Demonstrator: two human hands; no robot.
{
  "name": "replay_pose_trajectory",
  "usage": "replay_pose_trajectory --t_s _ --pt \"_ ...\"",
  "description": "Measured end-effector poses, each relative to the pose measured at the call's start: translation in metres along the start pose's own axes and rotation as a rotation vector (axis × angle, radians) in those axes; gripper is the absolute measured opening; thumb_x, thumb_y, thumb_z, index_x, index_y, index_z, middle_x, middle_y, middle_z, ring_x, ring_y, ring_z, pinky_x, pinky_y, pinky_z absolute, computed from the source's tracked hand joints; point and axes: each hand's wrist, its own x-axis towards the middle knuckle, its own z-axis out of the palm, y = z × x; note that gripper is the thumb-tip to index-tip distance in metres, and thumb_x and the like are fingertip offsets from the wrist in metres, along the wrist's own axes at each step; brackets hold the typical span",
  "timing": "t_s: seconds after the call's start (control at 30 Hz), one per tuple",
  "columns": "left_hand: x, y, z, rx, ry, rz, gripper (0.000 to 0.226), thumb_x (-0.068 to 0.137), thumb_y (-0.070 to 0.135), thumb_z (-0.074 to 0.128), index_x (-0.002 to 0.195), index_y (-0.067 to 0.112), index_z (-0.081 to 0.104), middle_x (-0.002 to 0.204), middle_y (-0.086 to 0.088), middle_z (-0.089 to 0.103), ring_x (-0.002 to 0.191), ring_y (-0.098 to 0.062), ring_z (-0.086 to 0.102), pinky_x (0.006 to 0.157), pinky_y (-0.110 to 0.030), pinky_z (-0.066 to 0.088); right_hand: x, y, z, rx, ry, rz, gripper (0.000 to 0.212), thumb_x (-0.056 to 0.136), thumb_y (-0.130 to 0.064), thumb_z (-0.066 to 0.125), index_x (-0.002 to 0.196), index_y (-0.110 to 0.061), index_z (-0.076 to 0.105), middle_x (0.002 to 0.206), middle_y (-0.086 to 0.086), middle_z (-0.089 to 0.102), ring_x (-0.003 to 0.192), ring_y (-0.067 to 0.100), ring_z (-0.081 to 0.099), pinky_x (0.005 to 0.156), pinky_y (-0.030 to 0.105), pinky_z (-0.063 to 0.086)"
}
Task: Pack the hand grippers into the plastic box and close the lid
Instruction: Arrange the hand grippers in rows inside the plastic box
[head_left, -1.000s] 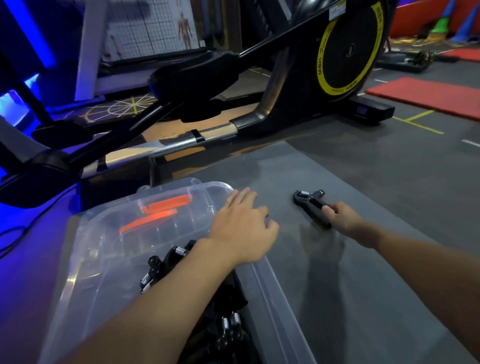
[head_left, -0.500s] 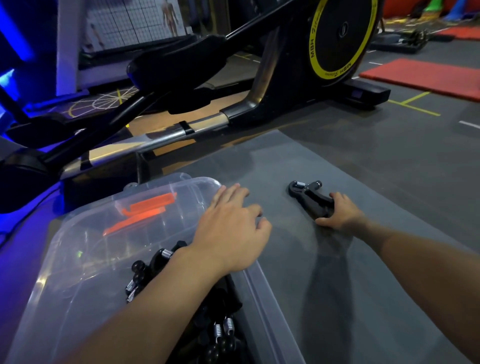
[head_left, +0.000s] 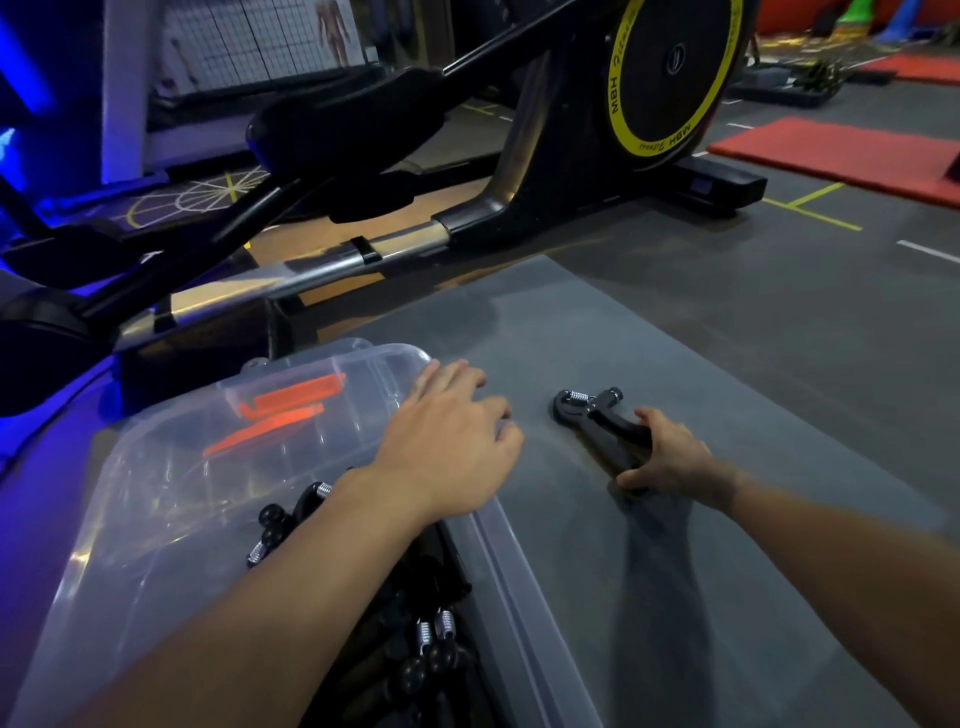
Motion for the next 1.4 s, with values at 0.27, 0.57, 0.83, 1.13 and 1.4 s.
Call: replay_pose_trajectory --t_s 0.27,0.57,0.83,1.13,1.4 --pt "0.002 0.000 -0.001 0.016 -0.061 -0.011 0.048 0.094 0.043 0.028 0.124 0.030 0.063 0.143 -0.002 0.043 0.140 -0.018 0.026 0.121 -0.039 0.006 -0.022 -0.006 0.009 0.098 0.063 -0.083 0.108 0.057 -0.042 0.089 0.143 -0.011 0.032 0.138 0.007 0.053 0.127 0.025 0.050 0.101 0.035 0.041" --pt "0.003 0.002 -0.006 -0.045 -0.110 -0.071 0.041 0.098 0.042 0.033 0.125 0.028 0.061 0.137 -0.001 0.046 0.137 -0.020 0.028 0.121 -0.038 0.005 -0.075 -0.050 -0.024 0.096 0.155 -0.281 0.098 0.063 -0.030 0.086 0.142 -0.011 0.030 0.140 0.003 0.050 0.128 0.021 0.047 0.096 0.027 0.038" --pt "-0.008 0.028 -0.039 -0.603 0.187 -0.265 0.056 0.090 0.056 0.054 0.134 0.023 0.049 0.131 0.003 0.050 0.121 -0.019 0.050 0.101 -0.043 0.044 -0.154 -0.114 -0.084 0.051 0.265 -0.491 0.107 0.060 -0.045 0.086 0.146 -0.018 0.027 0.145 -0.004 0.045 0.131 0.012 0.044 0.102 0.024 0.038" --pt "-0.056 0.011 -0.085 -0.618 0.424 -0.364 0.028 0.078 0.033 0.079 0.102 0.021 0.073 0.095 0.006 0.068 0.090 -0.013 0.062 0.080 -0.032 0.051 -0.226 -0.159 -0.081 0.015 0.318 -0.704 0.109 0.058 -0.053 0.085 0.145 -0.018 0.030 0.141 -0.005 0.046 0.128 0.010 0.044 0.099 0.016 0.032" --pt "-0.129 -0.028 -0.077 -0.632 0.472 -0.326 0.011 0.078 0.017 0.074 0.083 0.026 0.070 0.082 0.006 0.071 0.079 -0.010 0.066 0.076 -0.034 0.055 -0.251 -0.192 -0.047 0.221 0.076 -0.785 0.078 0.078 -0.063 0.063 0.142 -0.029 0.034 0.125 -0.018 0.048 0.120 0.003 0.044 0.106 0.027 0.034"
